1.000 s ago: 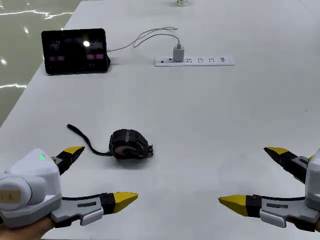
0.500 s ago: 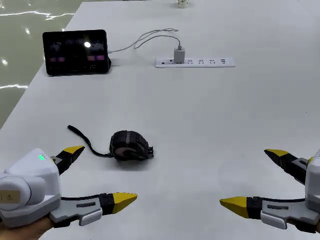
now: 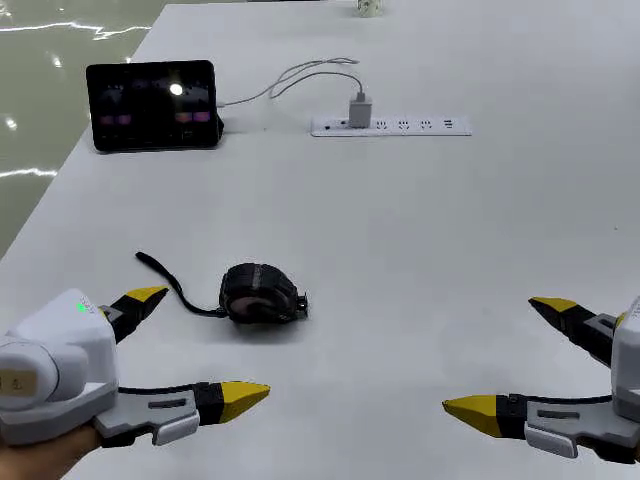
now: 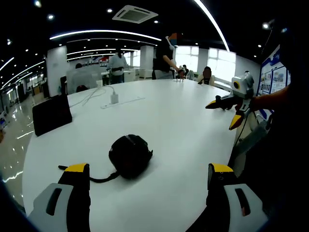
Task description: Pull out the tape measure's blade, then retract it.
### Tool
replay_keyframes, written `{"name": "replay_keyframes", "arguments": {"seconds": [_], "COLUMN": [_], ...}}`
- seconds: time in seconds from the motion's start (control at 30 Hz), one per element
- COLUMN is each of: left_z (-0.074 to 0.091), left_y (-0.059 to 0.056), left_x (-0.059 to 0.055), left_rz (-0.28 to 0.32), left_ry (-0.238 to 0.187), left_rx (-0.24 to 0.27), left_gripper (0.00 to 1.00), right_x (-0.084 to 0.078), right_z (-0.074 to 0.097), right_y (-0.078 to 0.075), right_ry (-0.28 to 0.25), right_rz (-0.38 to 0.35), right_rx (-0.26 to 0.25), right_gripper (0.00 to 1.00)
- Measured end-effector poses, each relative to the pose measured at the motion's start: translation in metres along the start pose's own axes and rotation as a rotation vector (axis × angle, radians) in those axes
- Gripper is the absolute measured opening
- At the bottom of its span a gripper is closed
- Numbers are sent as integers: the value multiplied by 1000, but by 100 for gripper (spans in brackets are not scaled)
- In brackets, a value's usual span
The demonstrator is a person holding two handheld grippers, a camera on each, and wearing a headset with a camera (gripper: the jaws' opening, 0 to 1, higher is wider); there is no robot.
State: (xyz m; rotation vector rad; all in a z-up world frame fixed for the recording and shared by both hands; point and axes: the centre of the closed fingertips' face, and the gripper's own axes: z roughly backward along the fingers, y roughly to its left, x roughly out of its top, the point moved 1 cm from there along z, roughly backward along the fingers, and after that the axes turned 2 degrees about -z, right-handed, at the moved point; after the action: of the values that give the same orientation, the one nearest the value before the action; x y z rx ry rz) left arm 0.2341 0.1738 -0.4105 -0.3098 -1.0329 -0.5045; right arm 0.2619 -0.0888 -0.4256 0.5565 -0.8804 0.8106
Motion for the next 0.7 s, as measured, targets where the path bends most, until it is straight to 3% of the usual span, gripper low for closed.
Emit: {"name": "replay_keyframes", "arguments": {"seconds": [0.7], "left_z": [-8], "left_y": [11], "left_x": [2], "left_rz": [-24], "left_ry": [20], "left_rx": [-32], "left_gripper": [98], "right_x": [9], "right_z": [-10], "right_y": [-9], "right_ry": [1], "right_rz": [62], "right_rx": [31], "right_gripper": [96]}}
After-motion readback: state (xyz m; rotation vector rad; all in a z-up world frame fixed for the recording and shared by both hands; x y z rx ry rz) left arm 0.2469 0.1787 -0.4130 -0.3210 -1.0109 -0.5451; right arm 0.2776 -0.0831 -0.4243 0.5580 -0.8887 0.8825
